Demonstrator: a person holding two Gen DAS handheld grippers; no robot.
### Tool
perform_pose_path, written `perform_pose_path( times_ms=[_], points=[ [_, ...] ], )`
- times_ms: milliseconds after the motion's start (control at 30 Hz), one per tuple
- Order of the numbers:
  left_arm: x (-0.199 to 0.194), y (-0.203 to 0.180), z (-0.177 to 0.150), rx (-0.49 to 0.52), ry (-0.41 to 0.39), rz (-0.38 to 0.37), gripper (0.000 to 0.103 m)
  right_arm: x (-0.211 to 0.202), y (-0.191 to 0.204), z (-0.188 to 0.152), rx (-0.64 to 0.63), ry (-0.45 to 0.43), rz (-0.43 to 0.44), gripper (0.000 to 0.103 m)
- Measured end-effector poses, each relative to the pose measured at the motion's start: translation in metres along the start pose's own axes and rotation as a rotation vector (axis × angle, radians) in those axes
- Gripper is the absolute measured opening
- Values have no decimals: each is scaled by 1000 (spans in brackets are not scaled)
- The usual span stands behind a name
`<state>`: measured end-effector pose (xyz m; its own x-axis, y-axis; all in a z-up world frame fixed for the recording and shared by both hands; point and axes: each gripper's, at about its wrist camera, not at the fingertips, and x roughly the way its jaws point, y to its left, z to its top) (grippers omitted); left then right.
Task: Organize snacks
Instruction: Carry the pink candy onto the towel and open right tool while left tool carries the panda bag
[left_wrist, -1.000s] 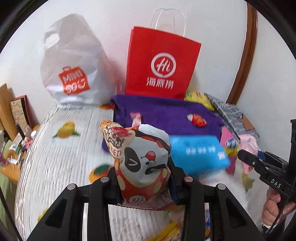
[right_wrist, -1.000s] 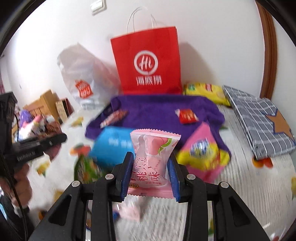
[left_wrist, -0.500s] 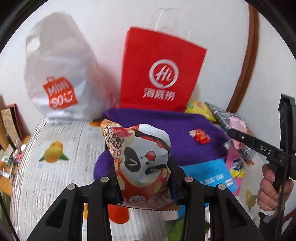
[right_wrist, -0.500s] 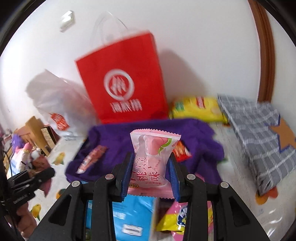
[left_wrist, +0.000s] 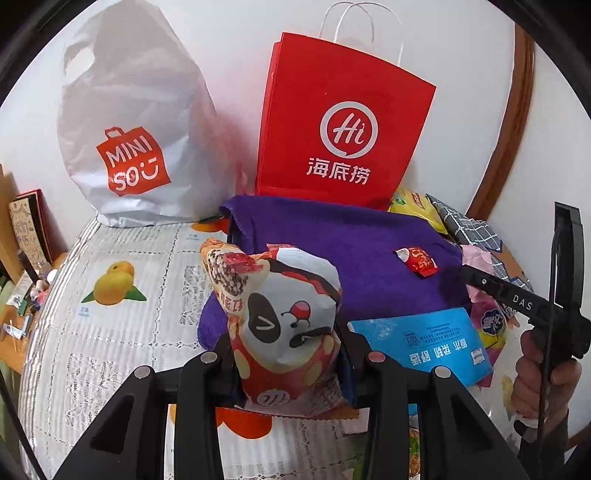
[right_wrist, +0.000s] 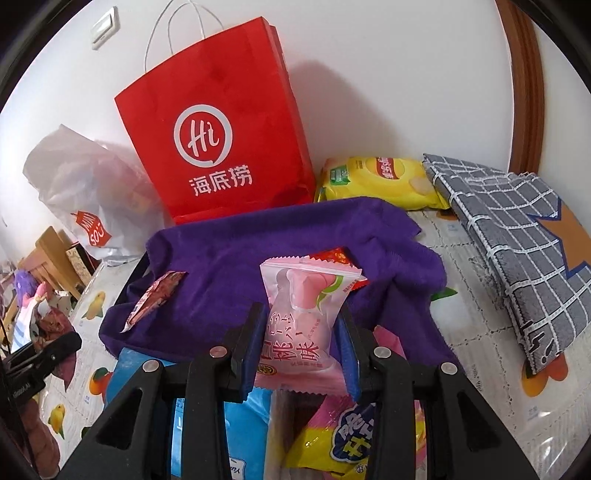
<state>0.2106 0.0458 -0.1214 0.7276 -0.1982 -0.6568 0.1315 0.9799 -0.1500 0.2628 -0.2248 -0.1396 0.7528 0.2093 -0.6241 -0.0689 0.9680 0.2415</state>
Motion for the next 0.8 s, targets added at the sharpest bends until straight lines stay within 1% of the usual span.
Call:
perform_pose_path(
  times_ms=[167,233,300,500,600,800],
  points=[
    [0,1,0,-5,1,-11,37,5,0,9,3,1,-9,37],
    [0,1,0,-3,1,-10,37,10,-1,12,18,15,-18,32],
    [0,1,0,-1,0,-10,37,18,-1,11,17,42,-32,29],
    [3,0,0,3,18,-13,37,18,1,2,-1,59,-26,29],
    [7,0,-1,7,31,-13,37,19,3,-1,-18,78,-20,31],
    [9,-2,-1,19,43,-14,37,31,6,-7,-76,130,-100,31]
  ],
)
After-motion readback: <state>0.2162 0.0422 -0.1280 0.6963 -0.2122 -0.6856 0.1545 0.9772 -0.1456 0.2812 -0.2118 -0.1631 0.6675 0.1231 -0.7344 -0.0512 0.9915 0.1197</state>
